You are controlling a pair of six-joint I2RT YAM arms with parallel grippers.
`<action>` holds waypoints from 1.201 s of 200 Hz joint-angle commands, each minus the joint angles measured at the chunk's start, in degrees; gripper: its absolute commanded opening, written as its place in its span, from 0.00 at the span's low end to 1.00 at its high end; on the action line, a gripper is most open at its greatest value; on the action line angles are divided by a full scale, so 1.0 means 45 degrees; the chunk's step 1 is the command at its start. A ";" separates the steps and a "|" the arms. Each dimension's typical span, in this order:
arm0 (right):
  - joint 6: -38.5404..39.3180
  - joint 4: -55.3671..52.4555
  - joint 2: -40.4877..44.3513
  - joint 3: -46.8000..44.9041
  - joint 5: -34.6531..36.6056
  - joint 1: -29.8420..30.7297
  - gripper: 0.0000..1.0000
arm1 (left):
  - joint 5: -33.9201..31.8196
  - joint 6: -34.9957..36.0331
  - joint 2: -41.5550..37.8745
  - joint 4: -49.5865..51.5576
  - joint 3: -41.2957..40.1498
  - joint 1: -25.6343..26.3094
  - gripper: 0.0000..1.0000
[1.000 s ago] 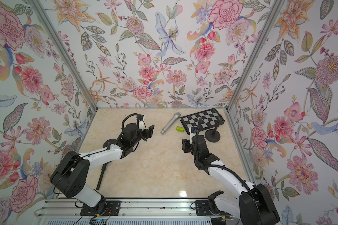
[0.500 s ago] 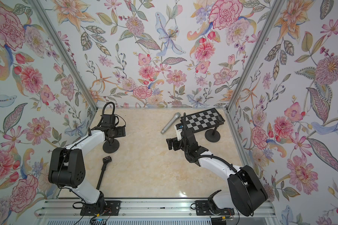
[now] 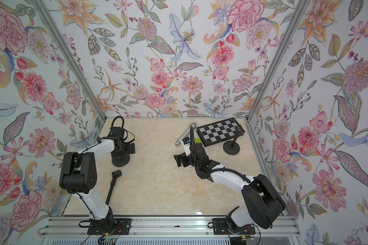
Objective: Assemble a microphone stand
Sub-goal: Move the microphone stand base to the center of the board.
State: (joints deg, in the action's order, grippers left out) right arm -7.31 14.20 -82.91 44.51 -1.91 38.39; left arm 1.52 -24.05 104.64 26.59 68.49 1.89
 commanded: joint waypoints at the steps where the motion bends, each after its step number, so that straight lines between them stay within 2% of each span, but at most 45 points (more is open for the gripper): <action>1: 0.0759 -0.0017 -0.0274 0.0716 0.0245 0.0028 1.00 | 0.0166 -0.0202 0.0081 0.0304 -0.0418 0.0012 0.99; 29: 0.0673 0.0059 -0.0483 0.0869 0.0223 0.0033 1.00 | 0.1180 -0.0496 -0.0026 0.0150 -0.0940 0.0024 0.99; 68: -0.0152 0.0642 -0.0819 0.0670 0.0127 0.0050 1.00 | 0.1213 -0.0528 -0.0434 0.0316 -0.1320 0.0088 0.99; 99: -0.0453 0.0821 -0.0962 0.0721 0.0044 0.0063 1.00 | 0.1802 -0.0319 -0.0447 0.0631 -0.1629 0.0199 0.99; 150: -0.0715 0.0849 -0.1142 0.0765 0.0249 0.0064 1.00 | 0.1192 -0.0188 -0.1540 0.1120 -0.2700 0.0297 0.99; 178: -0.1160 0.0952 -0.1357 0.0839 0.0198 0.0110 1.00 | 0.1388 -0.0456 -0.2288 0.1027 -0.3128 0.0487 0.99; 219: -0.1546 0.0892 -0.1661 0.1040 0.0260 0.0148 1.00 | 0.3283 -0.0501 -0.2001 0.0896 -0.3303 0.0866 0.99; 240: -0.1630 0.0763 -0.1673 0.1071 0.0441 0.0180 1.00 | 0.2740 -0.0521 -0.1915 0.0888 -0.3274 0.1142 0.99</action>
State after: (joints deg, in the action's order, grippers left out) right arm -12.91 17.43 -89.97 47.66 -1.06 38.68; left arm 8.82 -24.73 94.28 26.94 55.77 4.80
